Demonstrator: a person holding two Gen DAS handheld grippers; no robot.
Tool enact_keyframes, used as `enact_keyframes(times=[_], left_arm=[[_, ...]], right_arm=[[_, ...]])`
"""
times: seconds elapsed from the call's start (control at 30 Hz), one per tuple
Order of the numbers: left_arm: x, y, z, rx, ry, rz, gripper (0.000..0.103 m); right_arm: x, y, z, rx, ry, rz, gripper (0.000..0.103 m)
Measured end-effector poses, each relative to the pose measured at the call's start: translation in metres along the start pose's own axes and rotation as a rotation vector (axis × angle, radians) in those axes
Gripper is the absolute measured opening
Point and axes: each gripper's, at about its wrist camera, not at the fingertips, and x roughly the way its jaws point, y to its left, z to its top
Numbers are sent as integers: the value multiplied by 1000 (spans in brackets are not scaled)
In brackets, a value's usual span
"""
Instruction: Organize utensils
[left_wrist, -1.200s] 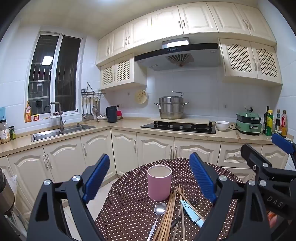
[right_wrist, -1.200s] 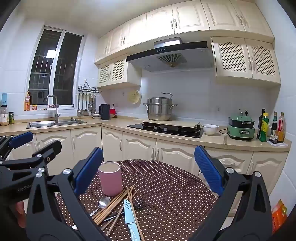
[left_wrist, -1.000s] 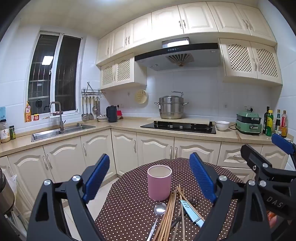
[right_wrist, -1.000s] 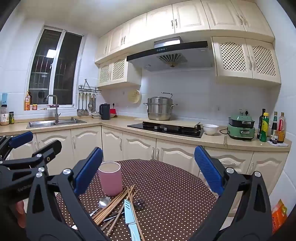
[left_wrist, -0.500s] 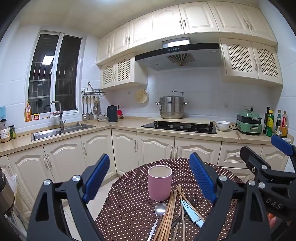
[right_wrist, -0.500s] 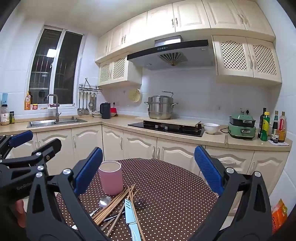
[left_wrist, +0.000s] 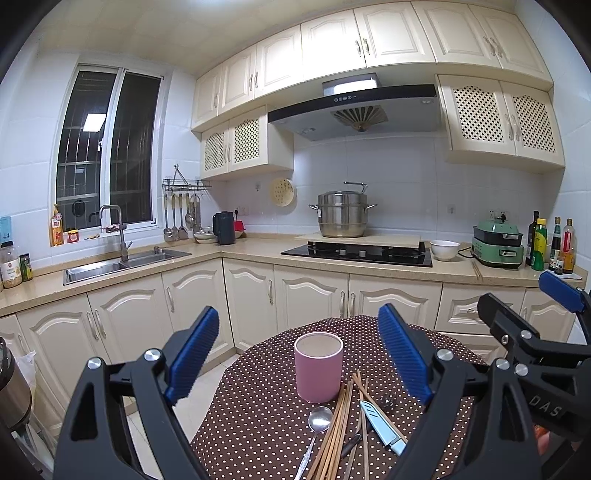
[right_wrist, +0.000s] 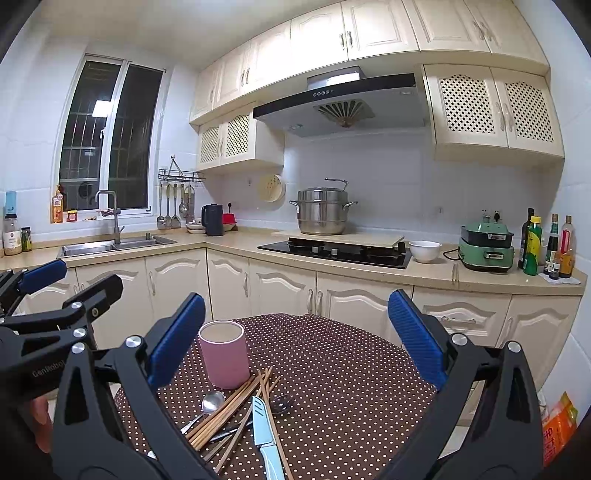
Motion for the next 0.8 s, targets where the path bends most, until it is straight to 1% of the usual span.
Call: enact_keyframes(times=[0.4,0.8], left_arm=[[1,-3,2,5,0,2,86],[7,-2,1,-5,16,-11,86]], right_arm=[[1,-1,2,6,9,7,97],[5,-4,1,10,31,9,97]])
